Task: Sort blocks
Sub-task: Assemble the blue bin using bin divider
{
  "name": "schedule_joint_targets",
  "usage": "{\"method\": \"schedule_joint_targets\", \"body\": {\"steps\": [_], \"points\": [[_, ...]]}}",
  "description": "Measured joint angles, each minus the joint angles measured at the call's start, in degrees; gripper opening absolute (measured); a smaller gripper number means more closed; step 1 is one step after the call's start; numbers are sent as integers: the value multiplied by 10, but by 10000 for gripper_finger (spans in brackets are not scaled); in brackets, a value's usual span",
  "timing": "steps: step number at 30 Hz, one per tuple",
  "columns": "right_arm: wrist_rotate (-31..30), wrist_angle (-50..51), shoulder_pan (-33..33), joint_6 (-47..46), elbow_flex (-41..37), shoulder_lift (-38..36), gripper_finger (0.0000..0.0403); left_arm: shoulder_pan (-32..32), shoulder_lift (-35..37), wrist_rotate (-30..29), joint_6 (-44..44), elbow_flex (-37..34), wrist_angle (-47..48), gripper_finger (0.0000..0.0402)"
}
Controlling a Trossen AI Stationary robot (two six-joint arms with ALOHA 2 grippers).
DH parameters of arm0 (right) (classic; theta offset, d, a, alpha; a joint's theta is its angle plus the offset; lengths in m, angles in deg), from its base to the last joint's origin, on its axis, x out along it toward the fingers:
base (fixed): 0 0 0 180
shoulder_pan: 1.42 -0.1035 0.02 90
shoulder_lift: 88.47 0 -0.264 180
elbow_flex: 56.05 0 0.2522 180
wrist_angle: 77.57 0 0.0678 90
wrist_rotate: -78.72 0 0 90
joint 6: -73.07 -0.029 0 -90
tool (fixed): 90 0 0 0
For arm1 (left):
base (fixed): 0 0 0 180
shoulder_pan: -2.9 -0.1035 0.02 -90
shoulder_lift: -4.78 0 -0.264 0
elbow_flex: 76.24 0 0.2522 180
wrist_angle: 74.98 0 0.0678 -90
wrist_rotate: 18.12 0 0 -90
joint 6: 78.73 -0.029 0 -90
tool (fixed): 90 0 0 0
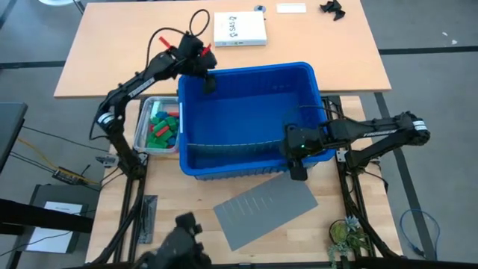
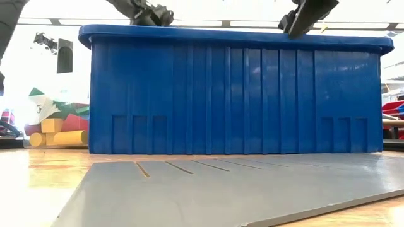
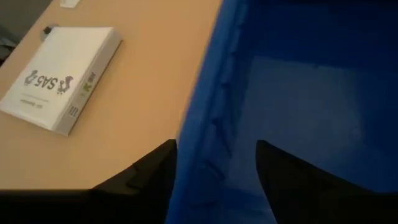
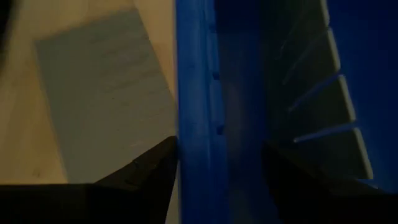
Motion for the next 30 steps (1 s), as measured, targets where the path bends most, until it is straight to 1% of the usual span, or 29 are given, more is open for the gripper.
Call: {"method": "schedule_joint_targets", "body": {"steps": [2,7,13,16,18,22,27,30], "points": [[0,-1,2,1,-1,7,229,-16,-23,20,-12,15,-1,228],[3,-1,11,-12,-1,15,229,-38,-71,32,-53,23,-1,228],[1,0,11,-18,0,17,228,-45,-94,42,-76,23,-2,223],[-2,0,12,-18,0,19,228,-45,-95,42,-78,22,-6,202],[-6,0,13,-18,0,19,227,-45,-95,44,-87,21,-12,179],[-14,10,12,-15,0,19,227,-45,-94,70,-107,22,1,132],[-12,14,12,-12,0,19,223,-45,-94,78,-104,22,9,129],[-8,16,12,-10,0,19,191,-45,-94,78,-102,22,10,129]]}}
